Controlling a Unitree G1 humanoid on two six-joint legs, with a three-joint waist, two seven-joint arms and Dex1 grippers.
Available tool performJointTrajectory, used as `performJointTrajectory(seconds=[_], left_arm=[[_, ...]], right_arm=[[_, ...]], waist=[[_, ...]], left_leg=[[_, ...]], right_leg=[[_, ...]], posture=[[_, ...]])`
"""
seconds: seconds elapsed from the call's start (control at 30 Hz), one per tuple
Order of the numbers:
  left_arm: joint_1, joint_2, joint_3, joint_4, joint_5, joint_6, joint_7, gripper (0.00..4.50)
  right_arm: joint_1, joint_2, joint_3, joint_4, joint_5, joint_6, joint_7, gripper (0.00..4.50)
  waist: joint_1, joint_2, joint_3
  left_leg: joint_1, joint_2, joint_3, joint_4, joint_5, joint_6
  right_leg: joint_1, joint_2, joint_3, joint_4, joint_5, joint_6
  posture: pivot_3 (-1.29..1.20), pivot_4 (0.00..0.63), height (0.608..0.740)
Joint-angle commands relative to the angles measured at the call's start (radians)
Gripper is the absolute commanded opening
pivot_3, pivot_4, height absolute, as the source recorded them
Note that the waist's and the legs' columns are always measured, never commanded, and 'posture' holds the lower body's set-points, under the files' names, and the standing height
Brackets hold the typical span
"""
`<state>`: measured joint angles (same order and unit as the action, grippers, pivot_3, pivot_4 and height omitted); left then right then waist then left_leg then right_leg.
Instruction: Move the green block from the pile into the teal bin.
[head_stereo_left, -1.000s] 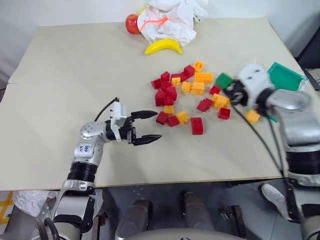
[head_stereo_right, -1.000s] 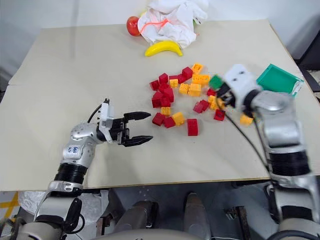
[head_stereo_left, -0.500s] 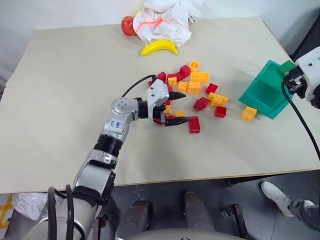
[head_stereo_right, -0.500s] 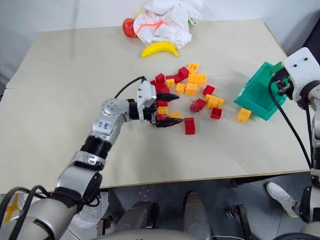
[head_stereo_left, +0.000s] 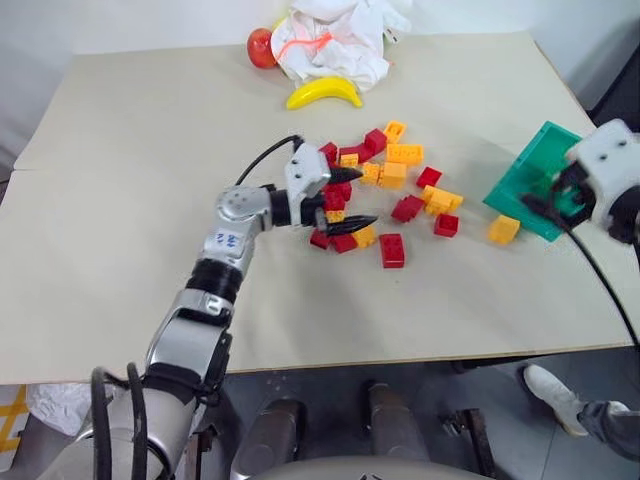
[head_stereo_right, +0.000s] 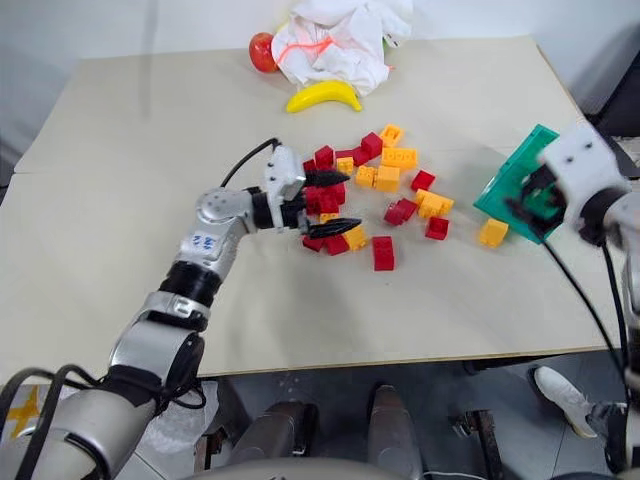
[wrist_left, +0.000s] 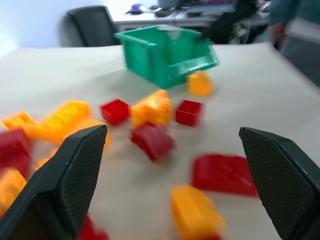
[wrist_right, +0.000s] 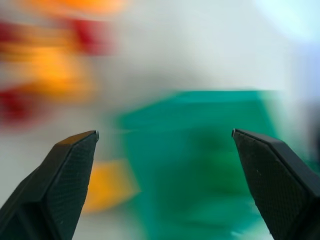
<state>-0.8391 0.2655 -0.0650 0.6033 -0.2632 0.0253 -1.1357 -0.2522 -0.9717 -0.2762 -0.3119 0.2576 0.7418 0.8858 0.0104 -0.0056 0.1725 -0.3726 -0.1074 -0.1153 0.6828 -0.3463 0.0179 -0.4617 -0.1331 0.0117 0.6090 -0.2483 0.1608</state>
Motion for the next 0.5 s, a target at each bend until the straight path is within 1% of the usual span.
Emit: performJointTrajectory(seconds=[0.03, 0.13, 0.23, 0.33, 0.4, 0.43, 0.5], left_arm=[[0.053, 0.078, 0.042, -0.125, -0.077, 0.105, -0.074, 4.5], [0.122, 0.153, 0.083, -0.189, -0.117, 0.157, -0.105, 4.5], [0.196, 0.216, 0.144, -0.217, -0.122, 0.169, -0.052, 4.5], [0.298, 0.287, 0.174, -0.261, -0.132, 0.232, -0.051, 4.5], [0.361, 0.324, 0.185, -0.282, -0.122, 0.186, -0.071, 4.5], [0.379, 0.339, 0.193, -0.284, -0.135, 0.195, -0.089, 4.5], [0.407, 0.36, 0.195, -0.281, -0.121, 0.138, -0.102, 4.5]], right_arm=[[0.096, 0.008, -0.107, -0.108, 0.112, -0.033, 0.092, 4.47], [0.178, 0.037, -0.133, -0.102, 0.152, -0.144, 0.151, 4.47], [0.235, 0.049, -0.124, -0.052, 0.153, -0.264, 0.21, 4.47], [0.232, 0.058, -0.102, 0.025, 0.151, -0.357, 0.241, 4.47], [0.226, 0.061, -0.087, 0.067, 0.15, -0.406, 0.259, 4.47], [0.221, 0.062, -0.077, 0.088, 0.145, -0.424, 0.262, 4.47], [0.211, 0.065, -0.062, 0.117, 0.14, -0.452, 0.263, 4.47]], waist=[[0.001, 0.0, 0.0], [0.006, 0.0, 0.0], [0.008, 0.0, 0.0], [0.009, 0.0, 0.0], [0.009, 0.0, 0.0], [0.011, 0.0, 0.0], [0.011, 0.0, 0.0]], left_leg=[[0.0, -0.001, 0.0, 0.001, 0.0, 0.0], [0.002, -0.001, 0.001, 0.002, 0.001, 0.002], [0.011, 0.0, 0.0, 0.001, 0.002, 0.002], [0.014, 0.0, 0.001, 0.0, 0.001, 0.002], [0.015, 0.0, 0.001, -0.001, 0.001, 0.002], [0.015, 0.001, 0.001, -0.001, 0.001, 0.002], [0.014, 0.001, 0.001, -0.001, 0.001, 0.002]], right_leg=[[0.0, -0.001, 0.001, 0.0, 0.001, 0.001], [0.005, -0.001, 0.002, -0.003, 0.005, 0.002], [0.015, 0.001, 0.0, -0.012, 0.006, 0.001], [0.018, 0.001, 0.001, -0.013, 0.007, 0.001], [0.018, 0.001, 0.001, -0.013, 0.007, 0.001], [0.018, 0.001, 0.001, -0.014, 0.006, 0.001], [0.017, 0.001, 0.0, -0.014, 0.006, 0.001]], posture=[[0.0, 0.15, 0.74], [0.0, 0.15, 0.74], [0.0, 0.15, 0.74], [0.0, 0.15, 0.74], [0.0, 0.15, 0.74], [0.0, 0.15, 0.74], [0.0, 0.15, 0.74]])
